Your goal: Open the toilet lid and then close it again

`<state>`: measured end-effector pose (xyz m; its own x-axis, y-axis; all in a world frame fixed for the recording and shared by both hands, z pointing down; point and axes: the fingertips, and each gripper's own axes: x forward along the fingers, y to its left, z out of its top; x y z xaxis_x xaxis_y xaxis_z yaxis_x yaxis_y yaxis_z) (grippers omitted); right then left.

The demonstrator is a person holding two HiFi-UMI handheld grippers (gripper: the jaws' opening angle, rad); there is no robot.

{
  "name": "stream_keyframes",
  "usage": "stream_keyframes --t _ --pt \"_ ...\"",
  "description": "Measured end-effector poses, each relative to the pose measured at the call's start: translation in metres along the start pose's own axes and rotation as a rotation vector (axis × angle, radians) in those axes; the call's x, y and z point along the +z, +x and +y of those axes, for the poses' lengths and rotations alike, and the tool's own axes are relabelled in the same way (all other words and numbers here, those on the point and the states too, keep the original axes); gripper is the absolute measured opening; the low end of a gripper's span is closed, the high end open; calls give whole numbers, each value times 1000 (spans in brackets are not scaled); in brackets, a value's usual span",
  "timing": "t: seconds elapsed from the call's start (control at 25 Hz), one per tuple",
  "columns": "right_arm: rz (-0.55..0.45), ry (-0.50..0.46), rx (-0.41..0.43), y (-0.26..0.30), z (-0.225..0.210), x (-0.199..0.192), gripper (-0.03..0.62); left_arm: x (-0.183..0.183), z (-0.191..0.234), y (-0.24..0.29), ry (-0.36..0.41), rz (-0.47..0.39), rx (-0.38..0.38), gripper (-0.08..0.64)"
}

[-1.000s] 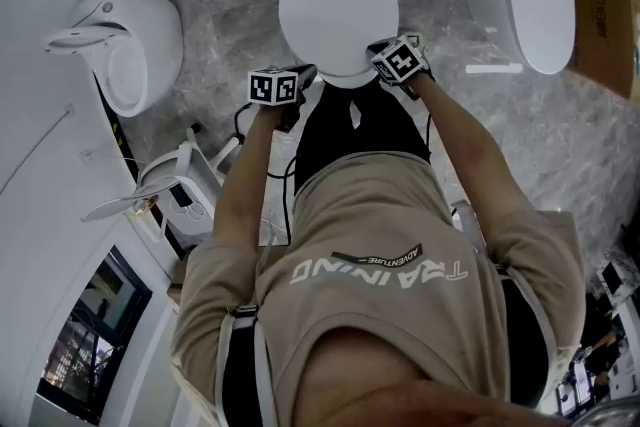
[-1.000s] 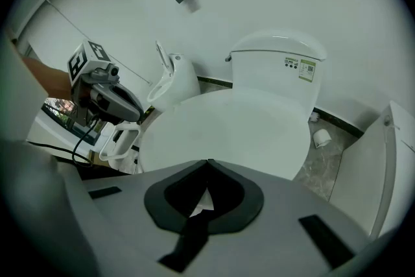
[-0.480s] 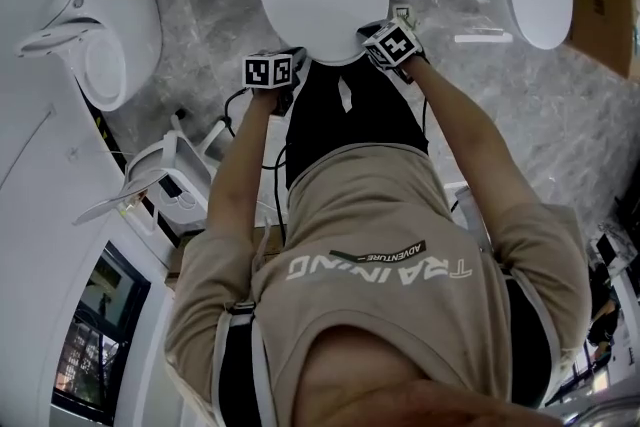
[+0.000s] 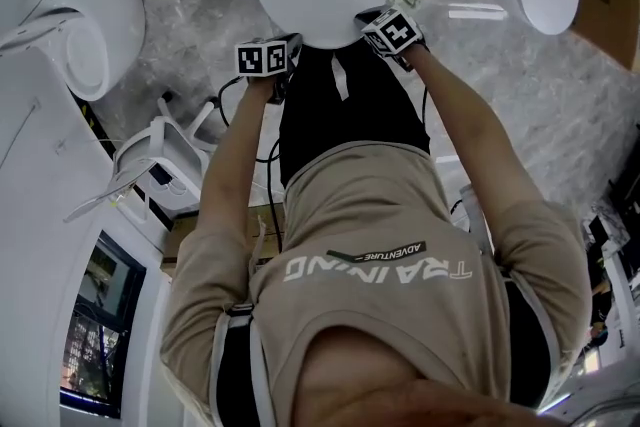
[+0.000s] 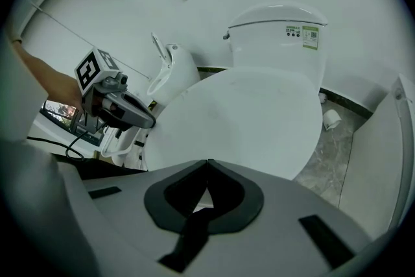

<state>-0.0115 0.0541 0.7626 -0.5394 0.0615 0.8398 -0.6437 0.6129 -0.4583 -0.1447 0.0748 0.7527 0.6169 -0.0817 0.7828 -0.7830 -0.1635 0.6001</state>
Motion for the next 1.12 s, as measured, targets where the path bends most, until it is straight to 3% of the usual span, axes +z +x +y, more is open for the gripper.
stream_keyframes --t 0.24,0.56,0.92,1.12 --pt "10 -78 -5 13 -5 -13 14 -12 6 19 35 47 -37 5" --pt "18 -13 5 43 -9 -33 14 -34 26 43 60 123 -44 5" --pt "39 25 29 64 -20 -51 14 -48 39 69 -12 175 -98 5" --pt "57 -22 16 76 -24 -61 14 -57 47 84 -37 166 -123 5"
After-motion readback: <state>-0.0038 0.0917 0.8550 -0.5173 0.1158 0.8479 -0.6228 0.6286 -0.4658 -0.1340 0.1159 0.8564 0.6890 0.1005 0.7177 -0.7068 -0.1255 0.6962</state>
